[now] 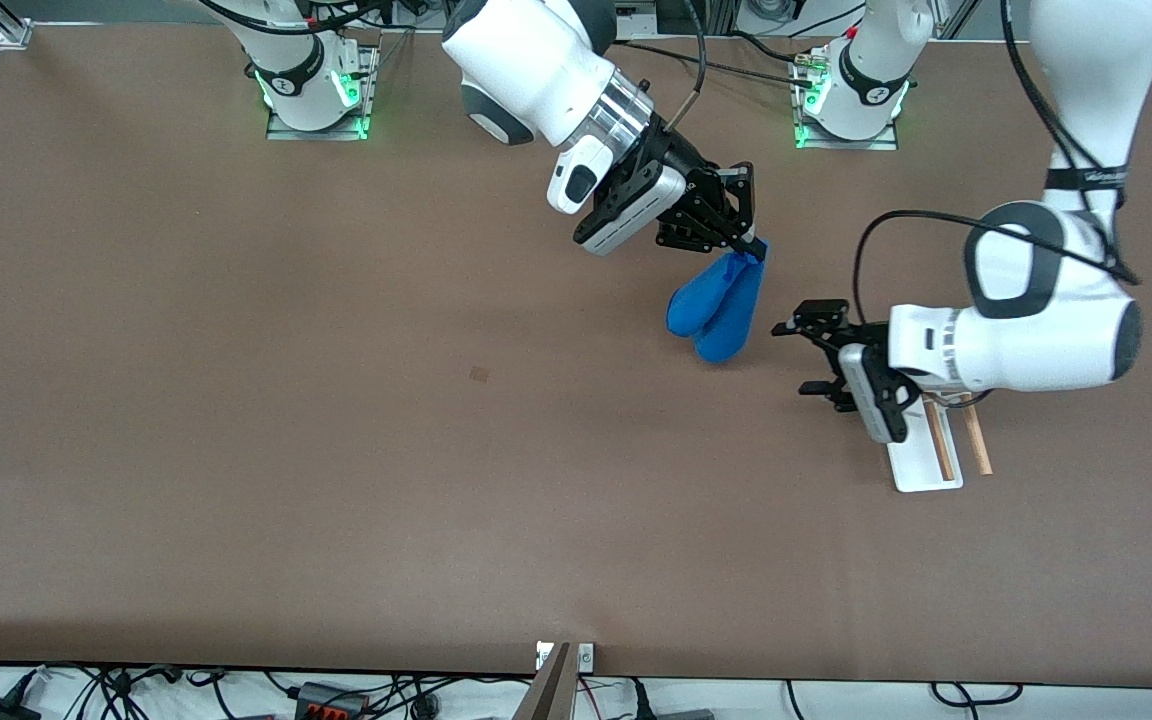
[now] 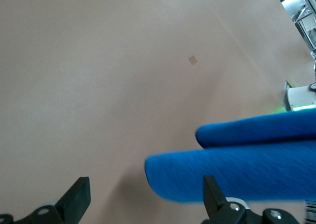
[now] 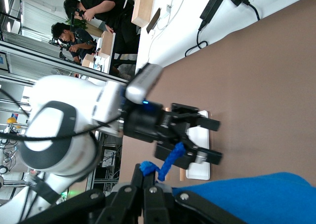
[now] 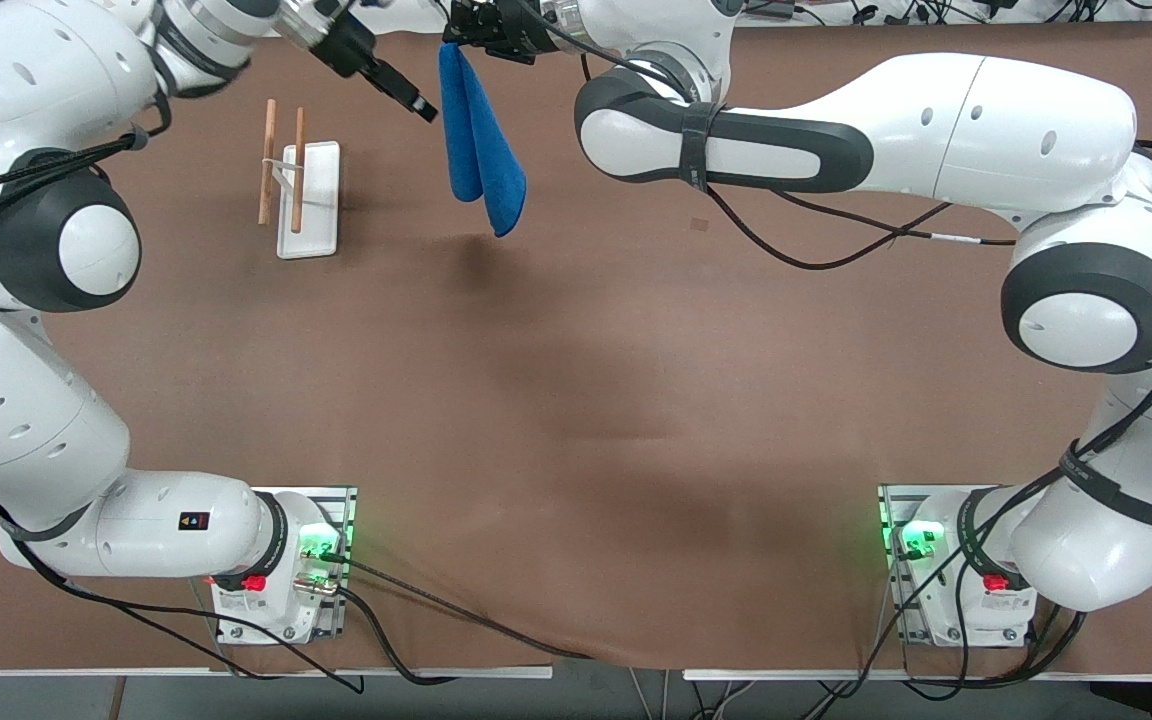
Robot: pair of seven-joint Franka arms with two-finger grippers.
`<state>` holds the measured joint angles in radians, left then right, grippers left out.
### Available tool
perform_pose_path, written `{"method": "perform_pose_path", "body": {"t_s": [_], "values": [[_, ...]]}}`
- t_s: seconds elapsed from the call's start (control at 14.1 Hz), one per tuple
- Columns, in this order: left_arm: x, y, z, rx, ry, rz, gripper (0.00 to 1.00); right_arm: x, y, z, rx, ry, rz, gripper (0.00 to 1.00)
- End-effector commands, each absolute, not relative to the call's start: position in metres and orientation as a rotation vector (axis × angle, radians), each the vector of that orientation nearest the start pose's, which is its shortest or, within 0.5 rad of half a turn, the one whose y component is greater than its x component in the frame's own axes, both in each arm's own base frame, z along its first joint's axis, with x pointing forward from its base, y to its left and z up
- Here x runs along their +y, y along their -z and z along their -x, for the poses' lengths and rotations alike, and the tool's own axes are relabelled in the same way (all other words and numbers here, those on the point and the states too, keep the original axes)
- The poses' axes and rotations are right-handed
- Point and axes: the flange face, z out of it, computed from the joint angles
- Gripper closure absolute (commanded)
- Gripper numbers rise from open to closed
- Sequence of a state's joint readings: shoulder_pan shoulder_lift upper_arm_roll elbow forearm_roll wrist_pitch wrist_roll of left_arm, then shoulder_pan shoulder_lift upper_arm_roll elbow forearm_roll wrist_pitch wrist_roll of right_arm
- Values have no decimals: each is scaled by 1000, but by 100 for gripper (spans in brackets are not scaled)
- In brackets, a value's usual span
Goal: Pass towel and hang on rack
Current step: 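Hold the towel up with the right gripper while the left gripper approaches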
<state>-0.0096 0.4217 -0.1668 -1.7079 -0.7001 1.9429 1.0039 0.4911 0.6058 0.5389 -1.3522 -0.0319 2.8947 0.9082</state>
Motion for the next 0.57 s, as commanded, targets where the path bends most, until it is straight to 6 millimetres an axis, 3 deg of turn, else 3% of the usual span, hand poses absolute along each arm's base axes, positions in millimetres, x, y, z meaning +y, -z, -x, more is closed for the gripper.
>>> {"method": "perform_pose_path", "body": {"t_s": [0.0, 0.21, 0.5], "values": [[-146, -323, -625, -1046, -207, -2156, 0, 587, -533, -491, 103, 489, 2129, 100], [-143, -298, -621, -1131, -231, -2116, 0, 587, -533, -491, 101, 490, 2129, 100], [-135, -293, -622, -1330, -318, -2004, 0, 587, -533, -490, 97, 494, 2129, 100]]}}
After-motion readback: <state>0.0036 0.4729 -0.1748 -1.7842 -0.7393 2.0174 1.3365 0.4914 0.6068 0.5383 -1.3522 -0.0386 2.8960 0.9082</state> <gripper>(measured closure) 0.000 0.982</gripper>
